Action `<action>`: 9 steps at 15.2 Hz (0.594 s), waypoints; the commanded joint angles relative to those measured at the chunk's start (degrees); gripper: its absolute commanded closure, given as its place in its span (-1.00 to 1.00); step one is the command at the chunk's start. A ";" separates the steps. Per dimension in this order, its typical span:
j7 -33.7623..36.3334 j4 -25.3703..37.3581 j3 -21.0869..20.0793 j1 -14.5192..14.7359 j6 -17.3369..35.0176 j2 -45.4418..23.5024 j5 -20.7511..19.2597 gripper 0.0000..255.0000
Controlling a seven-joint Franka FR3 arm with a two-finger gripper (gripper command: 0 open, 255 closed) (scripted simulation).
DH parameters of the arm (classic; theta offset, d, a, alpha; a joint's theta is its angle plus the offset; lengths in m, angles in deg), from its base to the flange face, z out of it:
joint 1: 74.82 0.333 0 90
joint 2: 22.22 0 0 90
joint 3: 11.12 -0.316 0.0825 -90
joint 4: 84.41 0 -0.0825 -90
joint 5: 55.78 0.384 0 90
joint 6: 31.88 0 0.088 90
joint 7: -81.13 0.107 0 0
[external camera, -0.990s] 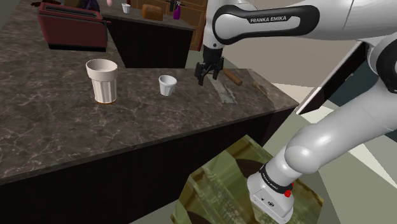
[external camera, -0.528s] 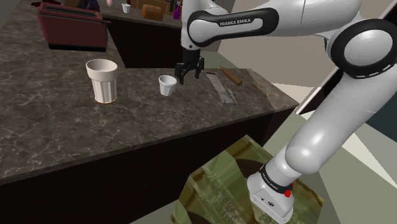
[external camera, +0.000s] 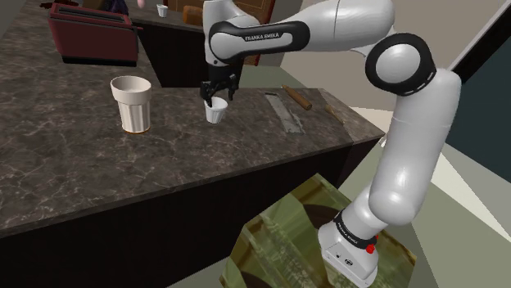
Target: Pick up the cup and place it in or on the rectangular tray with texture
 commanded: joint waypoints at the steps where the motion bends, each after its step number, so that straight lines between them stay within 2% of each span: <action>1: 1.30 6.80 0.29 1.41 -1.50 -5.44 -1.23 -1.00; 4: 2.22 17.73 1.07 3.52 -4.27 -13.63 -2.65 -1.00; 9: 2.59 14.44 1.32 2.98 -0.69 -13.94 -2.93 -1.00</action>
